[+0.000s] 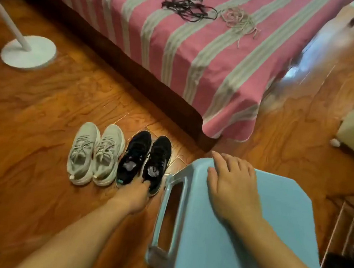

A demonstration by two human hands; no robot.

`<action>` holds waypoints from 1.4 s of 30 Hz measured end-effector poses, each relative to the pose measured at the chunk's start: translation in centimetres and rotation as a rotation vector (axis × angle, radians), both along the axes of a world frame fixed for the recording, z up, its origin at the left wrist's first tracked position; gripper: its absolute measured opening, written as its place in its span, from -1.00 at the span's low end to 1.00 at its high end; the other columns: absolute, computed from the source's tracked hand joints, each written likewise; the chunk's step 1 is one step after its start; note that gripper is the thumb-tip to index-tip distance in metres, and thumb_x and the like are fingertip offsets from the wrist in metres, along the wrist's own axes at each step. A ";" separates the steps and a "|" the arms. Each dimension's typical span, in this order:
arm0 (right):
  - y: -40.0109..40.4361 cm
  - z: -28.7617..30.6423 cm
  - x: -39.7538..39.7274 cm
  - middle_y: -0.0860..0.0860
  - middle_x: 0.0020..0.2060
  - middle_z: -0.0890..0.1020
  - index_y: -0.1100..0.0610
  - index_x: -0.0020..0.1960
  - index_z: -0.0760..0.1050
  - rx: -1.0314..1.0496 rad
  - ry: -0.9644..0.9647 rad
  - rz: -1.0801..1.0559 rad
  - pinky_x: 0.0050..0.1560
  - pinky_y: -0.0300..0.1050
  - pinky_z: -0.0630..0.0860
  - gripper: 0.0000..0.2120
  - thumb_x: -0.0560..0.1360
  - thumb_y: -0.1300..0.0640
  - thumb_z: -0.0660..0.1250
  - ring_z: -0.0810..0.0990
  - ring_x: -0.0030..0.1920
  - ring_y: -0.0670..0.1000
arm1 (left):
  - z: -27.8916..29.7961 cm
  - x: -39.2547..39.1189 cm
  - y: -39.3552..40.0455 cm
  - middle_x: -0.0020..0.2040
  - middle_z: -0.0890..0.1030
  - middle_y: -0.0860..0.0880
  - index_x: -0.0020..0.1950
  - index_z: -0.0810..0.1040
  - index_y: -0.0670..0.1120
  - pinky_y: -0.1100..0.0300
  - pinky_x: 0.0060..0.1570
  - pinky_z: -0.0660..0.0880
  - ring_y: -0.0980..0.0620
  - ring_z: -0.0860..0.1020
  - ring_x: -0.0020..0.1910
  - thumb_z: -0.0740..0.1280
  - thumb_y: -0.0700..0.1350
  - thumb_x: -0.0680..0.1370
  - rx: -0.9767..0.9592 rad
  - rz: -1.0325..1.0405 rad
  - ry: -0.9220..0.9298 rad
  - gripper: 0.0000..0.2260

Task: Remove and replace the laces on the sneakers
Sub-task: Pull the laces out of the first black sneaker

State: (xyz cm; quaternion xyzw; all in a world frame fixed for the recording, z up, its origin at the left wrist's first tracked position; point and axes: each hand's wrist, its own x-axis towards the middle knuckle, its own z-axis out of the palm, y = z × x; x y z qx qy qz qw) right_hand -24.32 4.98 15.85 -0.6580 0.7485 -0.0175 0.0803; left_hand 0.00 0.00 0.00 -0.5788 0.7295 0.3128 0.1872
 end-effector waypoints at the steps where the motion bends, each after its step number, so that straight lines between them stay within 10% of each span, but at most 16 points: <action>1: 0.1 -0.6 0.0 -0.07 0.37 0.48 -0.05 0.50 0.32 -0.037 0.011 0.015 0.46 0.04 0.24 -0.51 0.66 -0.14 -0.11 0.39 0.36 0.02 | -2.5 -0.7 -0.2 0.50 0.33 -0.10 0.52 0.33 -0.04 -0.10 0.35 0.39 -0.21 0.41 0.43 0.20 -0.04 0.66 0.004 -0.015 -0.016 -0.59; 10: 0.1 -2.3 -0.6 -0.03 0.26 0.53 -0.03 0.48 0.33 -0.183 0.050 0.049 0.34 0.03 0.30 -0.54 0.66 -0.11 -0.06 0.44 0.23 0.06 | -14.5 -1.8 -1.9 0.37 0.48 -0.16 0.45 0.39 -0.11 -0.06 0.38 0.39 -0.20 0.49 0.35 0.22 -0.13 0.64 -0.104 -0.047 -0.105 -0.64; 16: 0.2 -2.1 -0.7 0.04 0.14 0.57 0.03 0.38 0.43 -0.234 0.036 0.050 0.24 0.06 0.37 -0.56 0.62 -0.09 0.00 0.48 0.12 0.11 | -2.7 -1.4 -1.2 0.43 0.45 -0.22 0.58 0.19 -0.22 -0.05 0.24 0.46 -0.23 0.50 0.35 0.33 -0.20 0.59 -0.216 -0.092 -0.156 -0.41; 23: 5.3 1.5 -0.5 0.08 0.24 0.60 0.06 0.26 0.60 -0.264 -0.171 0.199 0.34 0.15 0.38 -0.36 0.50 -0.29 0.00 0.50 0.28 0.20 | 16.4 1.2 5.4 0.08 0.62 -0.08 0.06 0.49 -0.01 -0.05 0.02 0.55 -0.18 0.61 0.10 0.28 -0.15 0.61 -0.592 0.044 0.083 -0.94; 27: 15.0 3.1 -2.6 -0.03 0.63 -0.12 -0.25 0.60 -0.06 0.273 0.031 0.389 0.54 0.34 -0.19 -0.04 0.32 -0.66 -0.06 -0.20 0.61 0.18 | 23.5 1.5 10.9 0.04 0.58 -0.02 0.10 0.53 -0.03 -0.04 -0.03 0.54 -0.14 0.59 0.04 0.26 -0.07 0.66 -0.761 0.041 0.160 -0.92; 31: 19.6 2.3 -6.2 -0.04 0.57 -0.41 -0.29 0.46 -0.56 0.356 0.176 0.383 0.47 0.42 -0.28 0.07 0.26 -0.68 0.01 -0.40 0.57 0.21 | 26.6 0.3 14.9 0.03 0.56 -0.03 0.14 0.56 -0.05 -0.02 -0.03 0.51 -0.12 0.57 0.02 0.26 -0.09 0.67 -0.835 0.024 0.295 -0.89; 42: 10.2 0.9 -6.4 -0.06 0.62 -0.25 -0.27 0.60 -0.21 0.225 -0.018 0.276 0.45 0.43 -0.31 -0.04 0.39 -0.54 0.20 -0.29 0.60 0.18 | 24.2 -8.4 11.8 -0.01 0.56 -0.01 0.08 0.52 -0.04 -0.06 -0.10 0.51 -0.16 0.57 -0.01 0.32 -0.10 0.62 -0.954 -0.046 0.489 -0.94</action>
